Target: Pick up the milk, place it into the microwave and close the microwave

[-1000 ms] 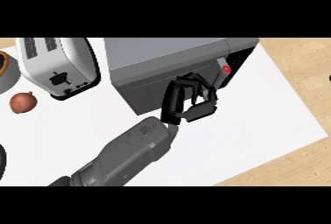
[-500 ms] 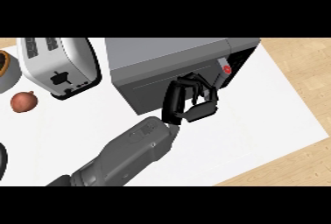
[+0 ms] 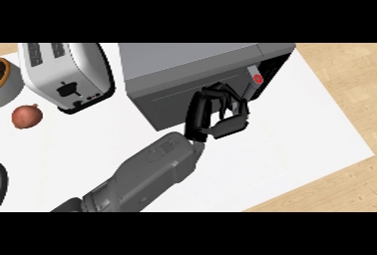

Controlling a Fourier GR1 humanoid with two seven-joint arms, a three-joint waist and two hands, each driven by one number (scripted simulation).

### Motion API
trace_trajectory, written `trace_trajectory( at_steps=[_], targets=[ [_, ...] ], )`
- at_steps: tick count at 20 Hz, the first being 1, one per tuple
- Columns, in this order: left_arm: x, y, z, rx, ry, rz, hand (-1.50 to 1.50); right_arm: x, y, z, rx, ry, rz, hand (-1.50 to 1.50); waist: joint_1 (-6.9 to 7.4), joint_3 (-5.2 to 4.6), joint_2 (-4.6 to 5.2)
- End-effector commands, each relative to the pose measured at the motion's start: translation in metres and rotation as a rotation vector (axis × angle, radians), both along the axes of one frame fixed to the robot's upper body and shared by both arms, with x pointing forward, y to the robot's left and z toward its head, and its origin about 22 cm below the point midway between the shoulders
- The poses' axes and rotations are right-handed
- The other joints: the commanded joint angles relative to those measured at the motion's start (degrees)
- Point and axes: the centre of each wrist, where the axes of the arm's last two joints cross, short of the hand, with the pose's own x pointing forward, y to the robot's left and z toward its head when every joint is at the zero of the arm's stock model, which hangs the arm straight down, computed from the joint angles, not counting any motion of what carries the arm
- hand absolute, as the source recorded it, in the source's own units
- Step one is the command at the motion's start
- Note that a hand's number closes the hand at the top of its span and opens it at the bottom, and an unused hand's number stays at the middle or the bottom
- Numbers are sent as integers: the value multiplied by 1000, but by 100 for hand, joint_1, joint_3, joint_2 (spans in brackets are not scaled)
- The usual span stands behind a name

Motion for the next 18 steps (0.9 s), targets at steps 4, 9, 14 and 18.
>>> trace_trajectory(
  at_steps=[4, 9, 14, 18],
  targets=[
    [24, 6, 9, 13, 17, 53, 150, 0, -2, 2, 15, 12, 18, -150, -55, -9, 86],
    [26, 5, 11, 9, 10, 55, 150, 1, -7, 13, -13, -8, 26, -150, -66, -7, 84],
    [26, 5, 5, 97, 0, 42, 150, 2, -4, 18, 12, -29, 71, -150, -70, 16, 37],
    [28, 11, -5, 150, 43, 95, 150, 3, -2, 16, 23, -21, 123, -150, 32, 27, 38]
  ],
)
